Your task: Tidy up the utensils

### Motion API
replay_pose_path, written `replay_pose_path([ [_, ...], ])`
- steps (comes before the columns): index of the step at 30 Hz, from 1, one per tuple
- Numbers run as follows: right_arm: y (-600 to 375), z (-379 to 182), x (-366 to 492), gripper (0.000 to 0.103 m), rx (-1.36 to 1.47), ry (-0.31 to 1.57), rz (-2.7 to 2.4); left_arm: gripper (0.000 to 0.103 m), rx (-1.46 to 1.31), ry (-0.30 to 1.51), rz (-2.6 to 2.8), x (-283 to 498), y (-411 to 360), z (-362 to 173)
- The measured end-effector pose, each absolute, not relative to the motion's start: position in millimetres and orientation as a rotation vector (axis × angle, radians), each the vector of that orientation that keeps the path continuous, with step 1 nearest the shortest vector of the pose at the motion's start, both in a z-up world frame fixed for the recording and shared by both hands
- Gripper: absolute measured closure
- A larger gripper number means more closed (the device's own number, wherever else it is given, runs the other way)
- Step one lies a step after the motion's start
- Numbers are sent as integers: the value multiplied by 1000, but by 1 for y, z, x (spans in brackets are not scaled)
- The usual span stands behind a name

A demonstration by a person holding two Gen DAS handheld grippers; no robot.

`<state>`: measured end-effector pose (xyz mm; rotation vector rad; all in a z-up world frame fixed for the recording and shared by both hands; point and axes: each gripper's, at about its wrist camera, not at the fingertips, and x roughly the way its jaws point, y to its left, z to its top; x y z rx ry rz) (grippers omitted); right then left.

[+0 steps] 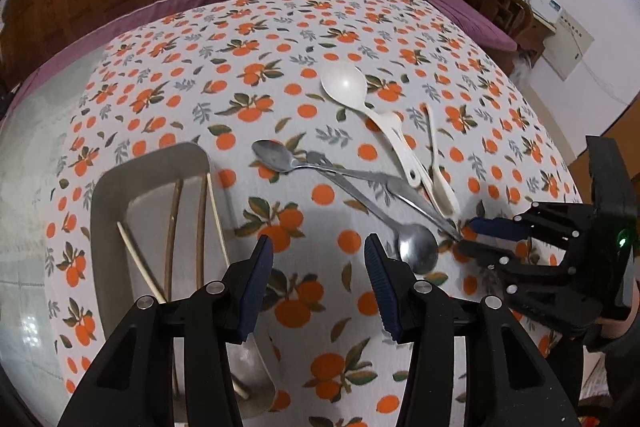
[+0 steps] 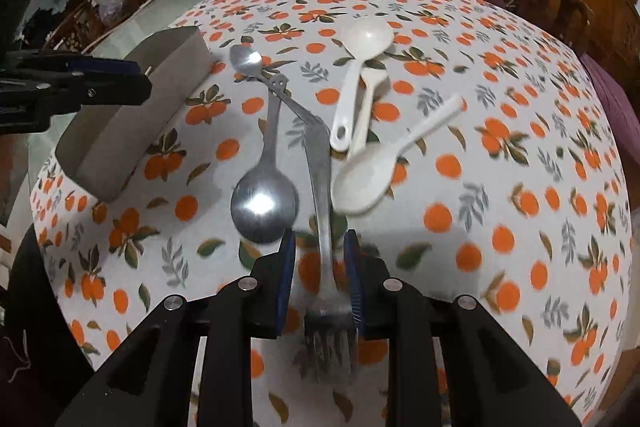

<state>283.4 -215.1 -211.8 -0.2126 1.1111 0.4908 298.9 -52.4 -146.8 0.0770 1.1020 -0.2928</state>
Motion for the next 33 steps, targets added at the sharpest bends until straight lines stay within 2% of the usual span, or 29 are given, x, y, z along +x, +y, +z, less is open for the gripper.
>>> replay_pose_path([
  [3, -206, -220, 286, 78, -303, 1139, 457, 58, 70, 1102, -280, 306, -50, -147],
  [6, -211, -222, 286, 79, -272, 1150, 450, 58, 54, 1107, -265, 313, -47, -149],
  [8, -213, -223, 285, 94, -263, 1156, 447, 58, 30, 1112, -254, 319, -47, -151],
  [18, -242, -206, 269, 95, -166, 1119, 463, 57, -76, 1129, -188, 357, -68, -172],
  [21, -252, -200, 265, 95, -141, 1106, 466, 45, -94, 1132, -152, 376, -71, -180],
  [30, -273, -194, 261, 95, -87, 1071, 476, 45, -88, 1147, -66, 424, -72, -201],
  [33, -276, -191, 262, 95, -72, 1059, 485, 49, -53, 1149, -50, 431, -72, -206],
])
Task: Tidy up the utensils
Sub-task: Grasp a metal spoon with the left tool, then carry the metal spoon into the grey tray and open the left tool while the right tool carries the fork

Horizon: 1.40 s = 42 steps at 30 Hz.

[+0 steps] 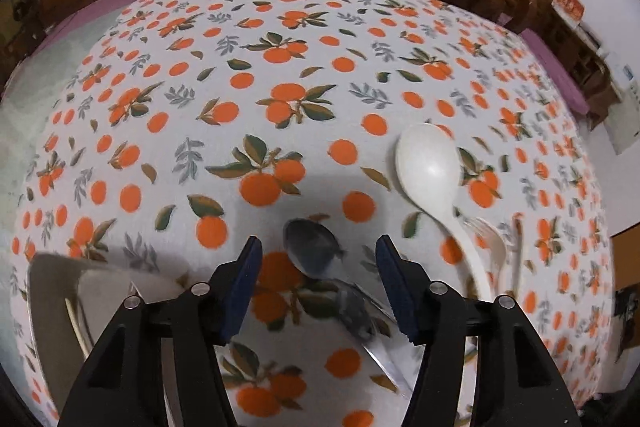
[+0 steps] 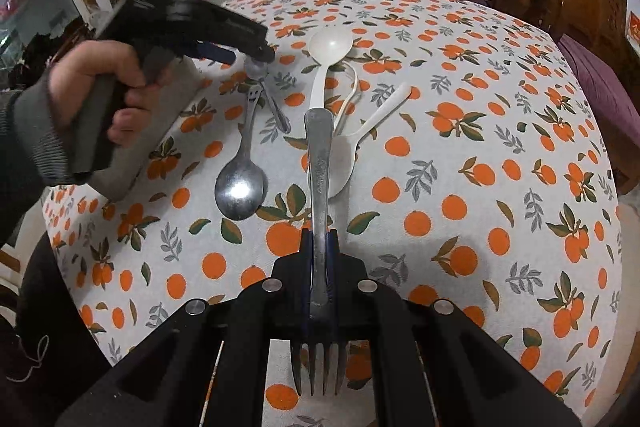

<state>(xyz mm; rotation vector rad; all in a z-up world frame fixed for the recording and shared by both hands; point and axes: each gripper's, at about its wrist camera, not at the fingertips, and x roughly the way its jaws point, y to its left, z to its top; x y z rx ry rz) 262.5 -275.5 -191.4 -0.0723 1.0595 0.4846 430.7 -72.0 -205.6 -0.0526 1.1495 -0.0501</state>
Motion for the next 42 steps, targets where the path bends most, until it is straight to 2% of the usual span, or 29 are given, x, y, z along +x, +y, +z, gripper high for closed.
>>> replay_pose_path([
  [2, -276, -190, 263, 95, -65, 1053, 491, 52, -20, 1149, -45, 434, -73, -207],
  [5, -274, -187, 262, 95, -60, 1046, 502, 62, -28, 1169, -66, 438, -72, -210],
  [8, -273, -184, 261, 95, -53, 1041, 511, 73, 12, 1196, -84, 440, -77, -217],
  [10, -272, -182, 261, 95, -52, 1036, 514, 85, 11, 1192, -97, 438, -77, -218],
  [16, -272, -179, 258, 95, -58, 1031, 511, 95, -13, 1168, -126, 438, -79, -213],
  [24, -275, -179, 255, 95, -57, 1030, 497, 102, -11, 1124, -172, 433, -86, -198],
  [42, -221, -132, 252, 95, -74, 930, 500, 102, -59, 887, -199, 360, -27, -74],
])
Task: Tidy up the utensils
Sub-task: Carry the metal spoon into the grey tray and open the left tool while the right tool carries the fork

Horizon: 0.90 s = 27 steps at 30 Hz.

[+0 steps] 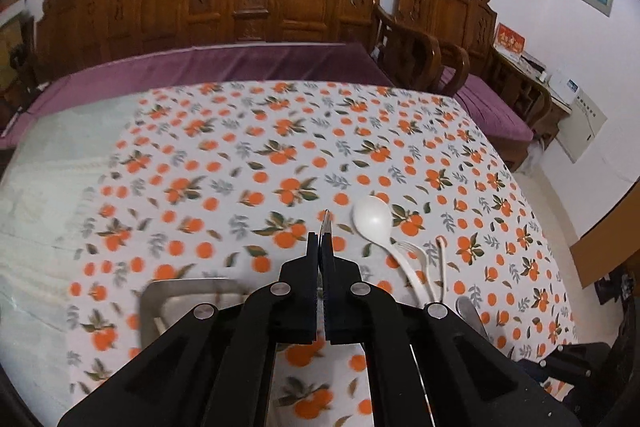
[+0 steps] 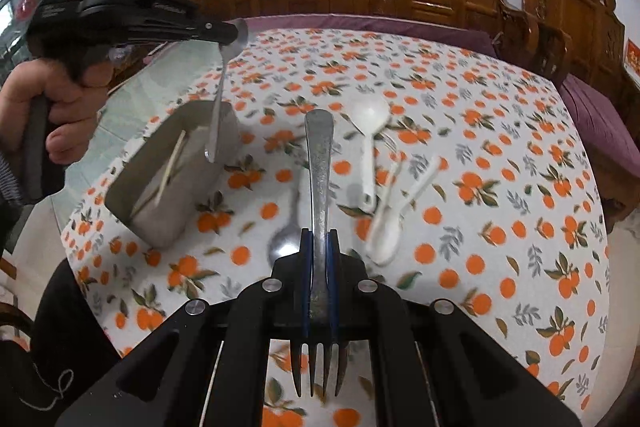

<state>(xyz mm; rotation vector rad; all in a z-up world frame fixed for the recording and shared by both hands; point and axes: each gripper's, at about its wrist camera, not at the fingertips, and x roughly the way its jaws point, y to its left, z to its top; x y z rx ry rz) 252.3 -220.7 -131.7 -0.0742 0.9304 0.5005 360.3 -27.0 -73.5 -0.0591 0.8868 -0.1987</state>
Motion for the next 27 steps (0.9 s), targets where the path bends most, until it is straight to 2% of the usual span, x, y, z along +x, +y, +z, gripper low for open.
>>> replay_pose_path([
  [8, -175, -123, 252, 95, -89, 916, 536, 102, -41, 903, -161, 339, 24, -77],
  [16, -136, -115, 258, 95, -89, 912, 563, 102, -4, 981, -121, 343, 62, -123],
  [27, -93, -110, 267, 95, -80, 915, 585, 102, 24, 1124, -152, 339, 75, -181],
])
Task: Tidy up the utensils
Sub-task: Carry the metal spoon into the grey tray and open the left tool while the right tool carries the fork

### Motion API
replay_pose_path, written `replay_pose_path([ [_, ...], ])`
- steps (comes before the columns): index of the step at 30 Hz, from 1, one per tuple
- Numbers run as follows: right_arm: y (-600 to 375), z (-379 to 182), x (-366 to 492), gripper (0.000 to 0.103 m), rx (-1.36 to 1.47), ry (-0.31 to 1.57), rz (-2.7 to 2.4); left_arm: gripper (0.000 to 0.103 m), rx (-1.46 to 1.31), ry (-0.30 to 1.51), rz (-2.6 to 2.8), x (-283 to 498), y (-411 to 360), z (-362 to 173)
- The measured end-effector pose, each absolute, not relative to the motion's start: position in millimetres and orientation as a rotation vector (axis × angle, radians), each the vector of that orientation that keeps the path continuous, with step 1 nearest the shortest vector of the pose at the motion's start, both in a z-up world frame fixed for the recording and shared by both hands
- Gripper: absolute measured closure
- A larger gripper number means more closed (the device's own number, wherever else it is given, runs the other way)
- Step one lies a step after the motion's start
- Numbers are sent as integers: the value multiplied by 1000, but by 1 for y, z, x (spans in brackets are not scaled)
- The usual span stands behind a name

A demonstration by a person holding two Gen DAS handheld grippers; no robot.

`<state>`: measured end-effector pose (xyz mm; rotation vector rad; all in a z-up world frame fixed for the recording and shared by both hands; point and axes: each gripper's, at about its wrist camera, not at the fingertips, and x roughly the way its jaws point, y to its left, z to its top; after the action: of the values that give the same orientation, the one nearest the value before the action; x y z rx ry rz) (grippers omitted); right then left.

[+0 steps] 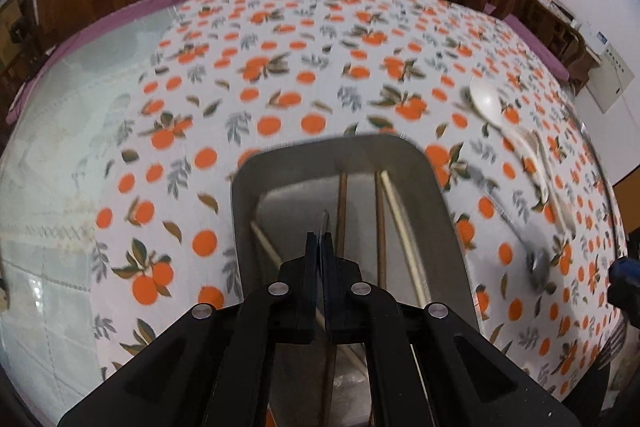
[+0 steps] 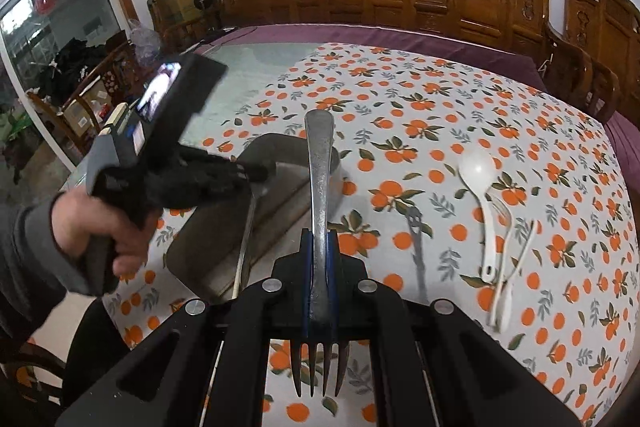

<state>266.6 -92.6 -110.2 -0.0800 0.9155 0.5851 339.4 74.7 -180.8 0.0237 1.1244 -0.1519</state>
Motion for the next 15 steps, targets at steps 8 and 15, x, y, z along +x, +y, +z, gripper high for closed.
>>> replay_pose_path([
  [8, -68, -114, 273, 95, -48, 936, 599, 73, -47, 1063, -147, 320, 104, -155],
  [15, -30, -129, 285, 95, 9, 974, 634, 52, -48, 968, -90, 284, 143, -118],
])
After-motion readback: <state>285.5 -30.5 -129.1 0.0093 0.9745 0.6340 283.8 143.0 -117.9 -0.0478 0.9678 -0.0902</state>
